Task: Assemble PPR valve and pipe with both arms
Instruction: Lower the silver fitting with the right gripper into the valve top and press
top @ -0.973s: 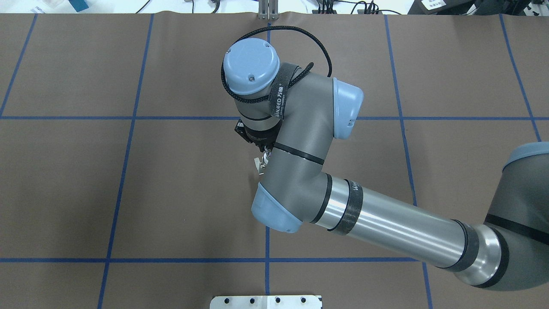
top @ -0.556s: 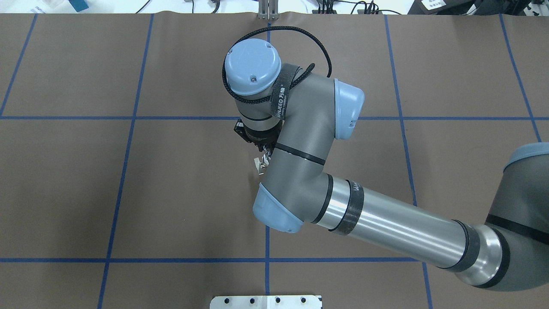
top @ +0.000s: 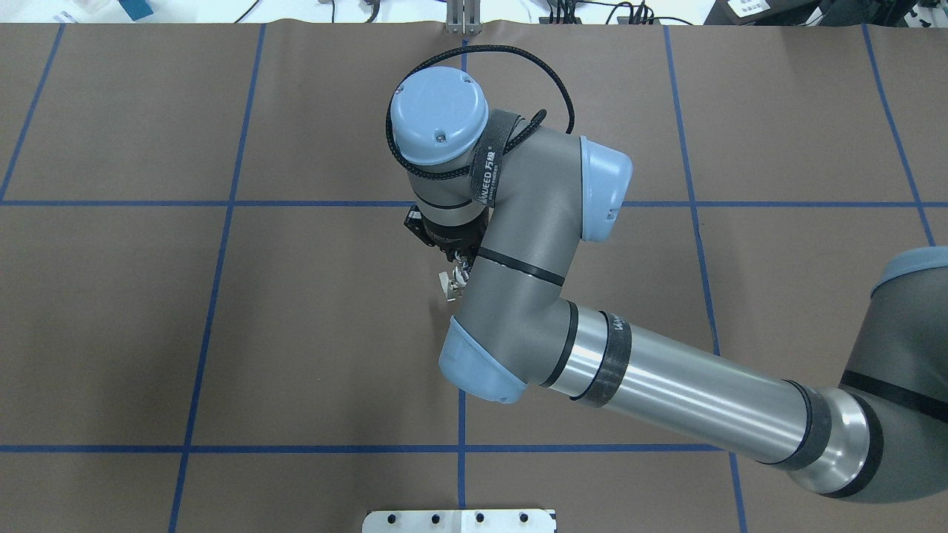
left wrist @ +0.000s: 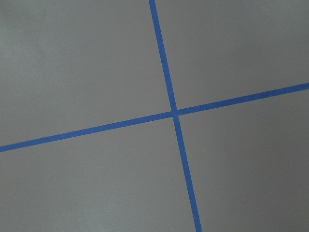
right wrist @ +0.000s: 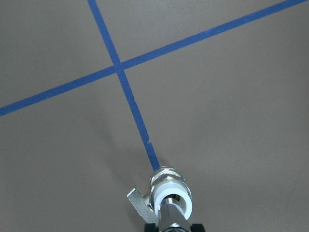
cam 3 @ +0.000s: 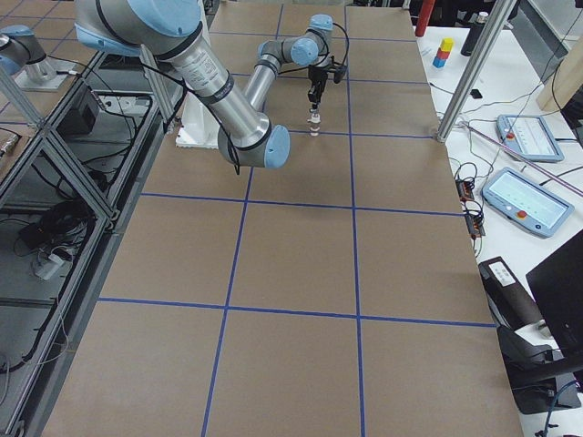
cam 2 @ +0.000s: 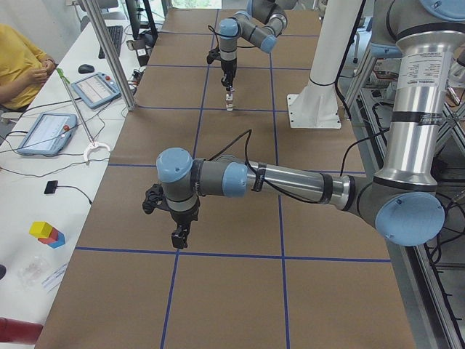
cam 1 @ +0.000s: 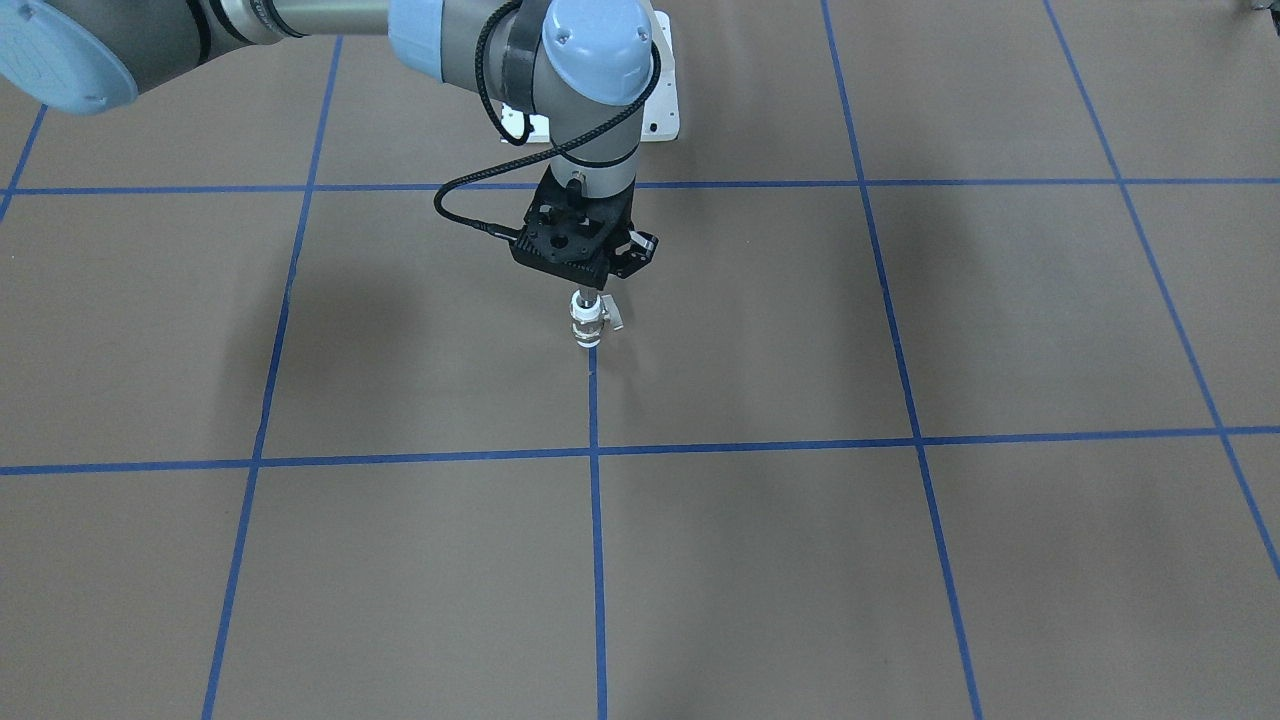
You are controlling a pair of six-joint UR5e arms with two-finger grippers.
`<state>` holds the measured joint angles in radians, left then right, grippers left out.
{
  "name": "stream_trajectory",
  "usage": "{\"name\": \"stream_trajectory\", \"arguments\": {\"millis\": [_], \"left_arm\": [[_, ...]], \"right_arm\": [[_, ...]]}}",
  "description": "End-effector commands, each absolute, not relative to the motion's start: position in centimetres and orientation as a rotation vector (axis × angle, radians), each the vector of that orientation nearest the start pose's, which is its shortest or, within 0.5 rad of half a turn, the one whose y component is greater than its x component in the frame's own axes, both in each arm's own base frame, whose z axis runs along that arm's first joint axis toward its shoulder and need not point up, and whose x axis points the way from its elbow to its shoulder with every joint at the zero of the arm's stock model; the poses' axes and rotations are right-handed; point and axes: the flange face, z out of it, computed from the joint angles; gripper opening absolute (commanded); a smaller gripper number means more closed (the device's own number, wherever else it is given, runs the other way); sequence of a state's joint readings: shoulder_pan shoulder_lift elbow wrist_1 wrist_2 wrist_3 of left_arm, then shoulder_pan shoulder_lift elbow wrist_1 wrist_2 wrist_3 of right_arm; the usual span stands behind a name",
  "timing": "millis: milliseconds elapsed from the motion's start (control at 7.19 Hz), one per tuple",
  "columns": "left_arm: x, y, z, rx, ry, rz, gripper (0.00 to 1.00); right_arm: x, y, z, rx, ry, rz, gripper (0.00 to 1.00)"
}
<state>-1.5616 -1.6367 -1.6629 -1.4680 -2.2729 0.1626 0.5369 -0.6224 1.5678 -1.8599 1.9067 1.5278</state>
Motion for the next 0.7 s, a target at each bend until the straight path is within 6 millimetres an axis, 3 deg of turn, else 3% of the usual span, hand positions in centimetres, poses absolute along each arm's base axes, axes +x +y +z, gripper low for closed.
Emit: {"name": "stream_trajectory", "arguments": {"millis": [0, 278, 556], "left_arm": [[-6.43, -51.97, 59.46, 0.108, 0.696, 0.185, 1.00], [-6.42, -51.97, 59.45, 0.108, 0.697, 0.185, 1.00], [-6.43, -51.97, 59.46, 0.108, 0.696, 0.185, 1.00]], "right_arm": [[-55.93, -44.98, 10.96, -0.126, -0.715, 0.363, 0.18], [-55.93, -44.98, 10.96, -0.126, -0.715, 0.363, 0.21], [-55.95, -44.99, 10.69, -0.126, -0.718, 0.363, 0.34]]}}
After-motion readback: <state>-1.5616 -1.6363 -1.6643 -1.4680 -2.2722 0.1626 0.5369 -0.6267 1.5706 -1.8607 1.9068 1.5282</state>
